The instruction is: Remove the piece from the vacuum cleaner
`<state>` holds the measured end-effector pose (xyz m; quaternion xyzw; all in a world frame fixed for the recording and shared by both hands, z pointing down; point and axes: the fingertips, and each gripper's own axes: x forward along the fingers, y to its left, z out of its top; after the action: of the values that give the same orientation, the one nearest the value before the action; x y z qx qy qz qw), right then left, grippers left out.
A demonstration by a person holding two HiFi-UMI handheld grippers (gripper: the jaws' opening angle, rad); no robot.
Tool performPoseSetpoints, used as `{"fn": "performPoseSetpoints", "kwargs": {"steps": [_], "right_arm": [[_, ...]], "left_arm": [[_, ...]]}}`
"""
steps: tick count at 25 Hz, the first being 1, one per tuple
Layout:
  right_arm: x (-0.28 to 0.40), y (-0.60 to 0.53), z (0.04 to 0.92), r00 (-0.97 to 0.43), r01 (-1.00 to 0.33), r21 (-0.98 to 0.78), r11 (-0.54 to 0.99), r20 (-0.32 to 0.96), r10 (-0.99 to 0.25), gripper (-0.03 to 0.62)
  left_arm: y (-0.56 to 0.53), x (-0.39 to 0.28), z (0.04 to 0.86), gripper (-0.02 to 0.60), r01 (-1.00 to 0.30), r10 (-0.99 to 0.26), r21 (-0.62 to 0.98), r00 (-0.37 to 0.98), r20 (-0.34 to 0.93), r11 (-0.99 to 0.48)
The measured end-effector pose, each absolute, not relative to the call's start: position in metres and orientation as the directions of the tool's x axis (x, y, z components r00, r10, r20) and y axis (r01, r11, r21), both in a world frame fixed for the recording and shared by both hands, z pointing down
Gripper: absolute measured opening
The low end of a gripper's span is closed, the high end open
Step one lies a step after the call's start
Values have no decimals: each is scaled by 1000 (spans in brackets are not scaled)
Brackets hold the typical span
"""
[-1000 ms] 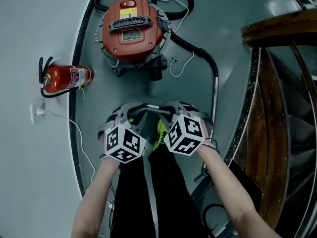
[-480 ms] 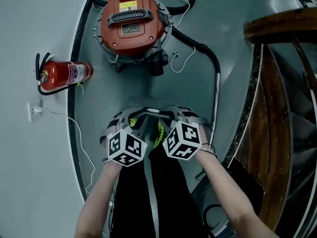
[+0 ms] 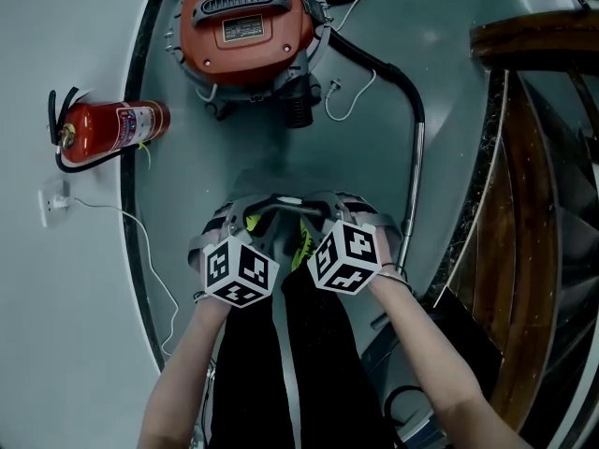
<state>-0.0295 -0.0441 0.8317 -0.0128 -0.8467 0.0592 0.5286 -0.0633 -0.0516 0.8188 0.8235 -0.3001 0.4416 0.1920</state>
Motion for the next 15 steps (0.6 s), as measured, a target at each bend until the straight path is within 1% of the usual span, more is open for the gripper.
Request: {"fn": "performPoseSetpoints", "kwargs": {"steps": [15], "right_arm": [[-35, -63, 874, -428, -57, -160, 986, 896, 120, 41]], "left_arm": [[-67, -68, 861, 69, -658, -282, 101, 450, 847, -746]]}}
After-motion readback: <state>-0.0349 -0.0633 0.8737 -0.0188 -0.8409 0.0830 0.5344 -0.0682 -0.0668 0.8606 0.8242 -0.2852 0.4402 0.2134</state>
